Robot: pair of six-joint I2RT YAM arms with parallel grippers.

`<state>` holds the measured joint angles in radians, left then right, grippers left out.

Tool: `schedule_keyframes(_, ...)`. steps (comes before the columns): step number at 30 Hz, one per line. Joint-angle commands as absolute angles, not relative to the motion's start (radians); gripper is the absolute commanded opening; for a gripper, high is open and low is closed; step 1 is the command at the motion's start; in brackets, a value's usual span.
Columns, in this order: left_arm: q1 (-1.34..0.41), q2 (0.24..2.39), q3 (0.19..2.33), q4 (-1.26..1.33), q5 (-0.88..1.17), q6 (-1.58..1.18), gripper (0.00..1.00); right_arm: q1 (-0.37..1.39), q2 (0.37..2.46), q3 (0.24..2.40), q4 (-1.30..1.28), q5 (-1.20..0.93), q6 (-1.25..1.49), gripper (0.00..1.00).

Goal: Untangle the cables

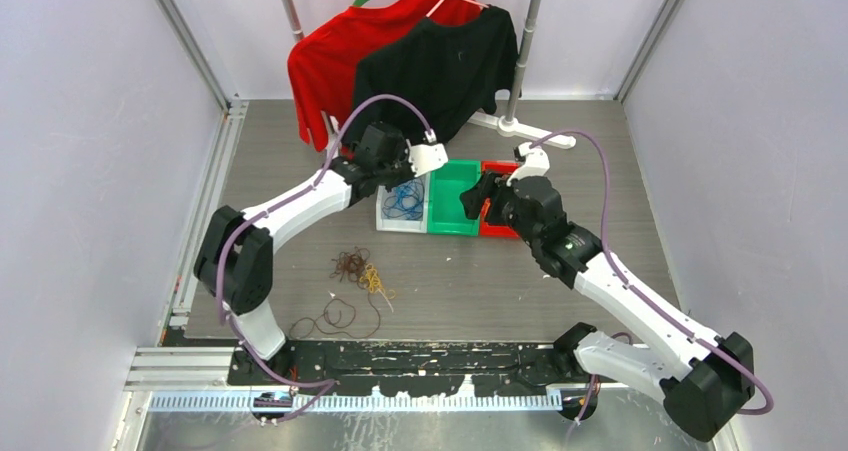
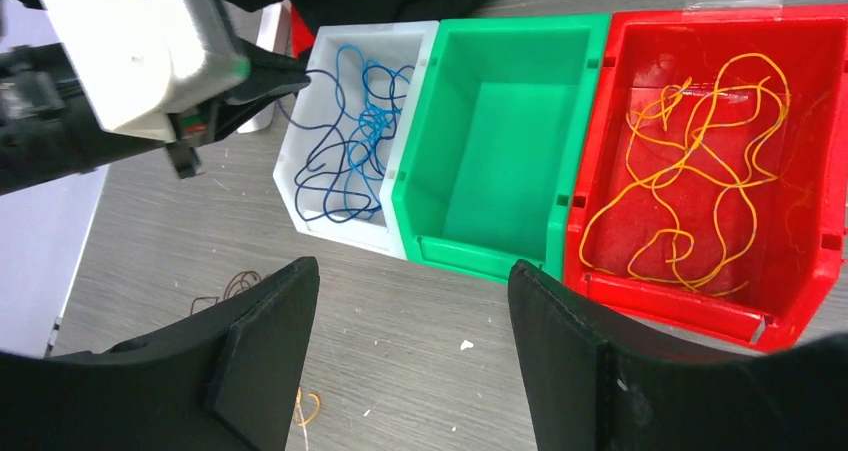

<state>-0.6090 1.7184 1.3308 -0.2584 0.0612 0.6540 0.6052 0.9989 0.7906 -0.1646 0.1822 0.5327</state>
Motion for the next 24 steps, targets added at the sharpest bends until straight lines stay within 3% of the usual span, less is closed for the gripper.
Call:
schedule_keyframes(1, -0.611, 1.758, 1.341, -0.149, 0.048, 0.794, 0.00, 0.602, 0.927, 0.782, -0.184, 0.198, 0.577, 0.74)
schedule_keyframes(15, -0.577, 1.953, 1.475, -0.195, 0.101, 0.803, 0.00, 0.600, 0.899, 0.805, -0.238, 0.219, 0.589, 0.73)
schedule_keyframes(17, -0.565, 1.970, 1.527, -0.259, 0.117, 0.791, 0.04, 0.599, 0.900, 0.807, -0.233, 0.207, 0.579, 0.73)
schedule_keyframes(19, -0.545, 1.973, 1.593, -0.335, 0.156, 0.759, 0.17, 0.599, 0.900, 0.813, -0.235, 0.201, 0.572, 0.73)
schedule_keyframes(23, -0.520, 1.946, 1.706, -0.531, 0.257, 0.770, 0.56, 0.600, 0.916, 0.830, -0.239, 0.178, 0.555, 0.73)
schedule_keyframes(24, -0.517, 1.939, 1.745, -0.617, 0.298, 0.786, 0.70, 0.599, 0.931, 0.839, -0.233, 0.163, 0.544, 0.73)
